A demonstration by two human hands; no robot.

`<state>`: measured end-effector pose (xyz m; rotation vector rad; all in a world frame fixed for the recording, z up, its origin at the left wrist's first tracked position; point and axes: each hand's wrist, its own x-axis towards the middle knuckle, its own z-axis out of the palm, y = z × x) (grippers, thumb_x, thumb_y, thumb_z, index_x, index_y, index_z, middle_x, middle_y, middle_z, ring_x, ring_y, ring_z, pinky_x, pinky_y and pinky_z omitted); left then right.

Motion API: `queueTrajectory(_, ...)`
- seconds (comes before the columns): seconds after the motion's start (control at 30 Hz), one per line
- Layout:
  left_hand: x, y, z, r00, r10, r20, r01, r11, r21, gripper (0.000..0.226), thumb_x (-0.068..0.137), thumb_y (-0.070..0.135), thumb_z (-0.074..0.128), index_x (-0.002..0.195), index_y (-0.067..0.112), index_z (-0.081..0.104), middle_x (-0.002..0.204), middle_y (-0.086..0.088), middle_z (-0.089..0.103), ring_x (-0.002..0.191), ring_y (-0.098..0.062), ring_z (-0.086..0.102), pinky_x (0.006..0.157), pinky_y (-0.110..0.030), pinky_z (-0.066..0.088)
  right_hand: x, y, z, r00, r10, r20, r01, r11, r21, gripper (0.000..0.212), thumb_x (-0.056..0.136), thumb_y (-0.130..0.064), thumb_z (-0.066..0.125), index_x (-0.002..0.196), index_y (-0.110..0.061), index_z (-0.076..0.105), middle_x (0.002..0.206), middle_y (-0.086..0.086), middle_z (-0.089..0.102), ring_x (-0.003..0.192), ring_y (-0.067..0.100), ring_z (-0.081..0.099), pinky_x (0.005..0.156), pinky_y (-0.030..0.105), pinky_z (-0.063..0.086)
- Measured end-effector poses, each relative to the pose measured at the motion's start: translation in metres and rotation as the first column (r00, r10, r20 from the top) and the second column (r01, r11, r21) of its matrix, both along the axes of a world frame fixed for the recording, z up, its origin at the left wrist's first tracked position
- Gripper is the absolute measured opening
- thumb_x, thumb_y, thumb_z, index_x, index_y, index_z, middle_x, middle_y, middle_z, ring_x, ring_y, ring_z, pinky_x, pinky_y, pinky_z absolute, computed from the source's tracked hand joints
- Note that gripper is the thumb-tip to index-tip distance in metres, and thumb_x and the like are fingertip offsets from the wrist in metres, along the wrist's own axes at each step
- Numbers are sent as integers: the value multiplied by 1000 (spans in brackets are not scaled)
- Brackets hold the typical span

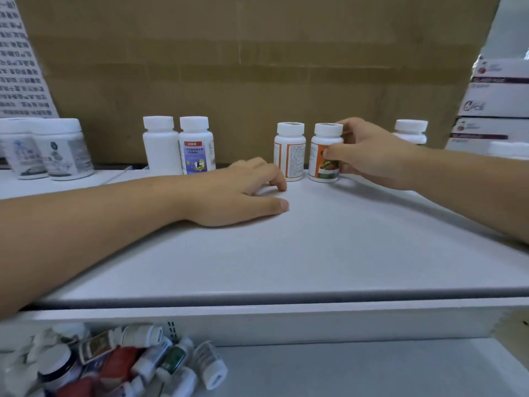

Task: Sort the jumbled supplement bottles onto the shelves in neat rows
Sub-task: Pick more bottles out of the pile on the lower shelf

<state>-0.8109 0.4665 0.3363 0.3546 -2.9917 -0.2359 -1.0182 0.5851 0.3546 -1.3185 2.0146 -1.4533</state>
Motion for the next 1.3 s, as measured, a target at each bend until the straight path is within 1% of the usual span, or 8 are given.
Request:
queueTrajectory(0.23, 1, -3, -2, 1000, -1, -13, 1, 1000, 12, 56, 78, 74, 34, 123, 44, 45, 122, 21, 42, 120, -3, 39, 109, -37, 35, -3, -5, -7, 1000, 5, -13, -5, 1000, -27, 45, 90, -2, 61, 130, -14, 43, 120, 3, 60, 108, 17, 62, 92, 36, 53)
queueTrajectory(0.43, 4, 2, 1, 1000, 0, -18, 0, 1000, 2, 59, 79, 72, 35, 126, 38, 48, 126, 14, 45, 122, -7, 42, 109, -36, 35, -1, 0, -5, 973, -25, -230, 58, 989, 136, 58, 87, -22, 68, 137, -18, 38, 120, -4, 62, 110, 15, 61, 100, 38, 49)
queueTrajectory(0.53, 6, 9, 8, 1000, 16, -2, -16, 999, -44, 54, 87, 66, 42, 128, 32, 50, 129, 10, 48, 119, -10, 47, 107, -37, 38, 8, 13, 5, 935, -58, -349, 160, 950, 270, 81, 65, -48, 73, 135, -19, 43, 113, -8, 67, 105, 15, 64, 95, 41, 52)
queueTrajectory(0.63, 14, 16, 26, 996, 84, 37, -80, 991, -111, 46, 93, 55, 48, 130, 28, 51, 129, 8, 53, 116, -13, 52, 103, -35, 42, 20, 30, 13, 913, -96, -397, 235, 918, 319, 63, 73, -42, 66, 122, -3, 56, 96, -4, 62, 85, 17, 57, 79, 32, 47)
queueTrajectory(0.7, 30, 23, 40, 990, 132, 55, -124, 984, -130, 39, 94, 51, 49, 128, 30, 53, 124, 10, 57, 114, -13, 54, 100, -33, 44, 34, 41, 17, 901, -117, -417, 251, 925, 284, 44, 82, -36, 65, 112, -4, 64, 88, 2, 57, 79, 18, 50, 73, 31, 40)
queueTrajectory(0.83, 88, 35, 54, 977, 211, 37, -198, 956, -215, 32, 96, 50, 45, 122, 38, 57, 116, 18, 57, 112, -11, 54, 97, -32, 43, 95, 63, 19, 867, -109, -486, 223, 957, 184, 21, 87, -33, 65, 105, -23, 68, 106, -2, 67, 100, 20, 60, 88, 32, 46)
queueTrajectory(1.1, 264, 56, 27, 941, 326, -92, -338, 889, -308, 38, 92, 55, 43, 126, 41, 53, 128, 13, 54, 119, -15, 51, 102, -41, 41, 257, 75, -21, 782, 16, -623, 57, 994, 96, 30, 88, -38, 61, 117, -30, 63, 127, -7, 58, 114, 11, 54, 83, 25, 38)
queueTrajectory(1.3, 403, 77, -29, 881, 420, -218, -473, 801, -368, 51, 89, 52, 43, 131, 26, 54, 128, -2, 56, 119, -26, 49, 98, -44, 43, 382, 72, -62, 741, -56, -670, -8, 996, -92, 36, 88, -37, 60, 122, -26, 60, 126, 0, 56, 117, 20, 50, 99, 38, 41)
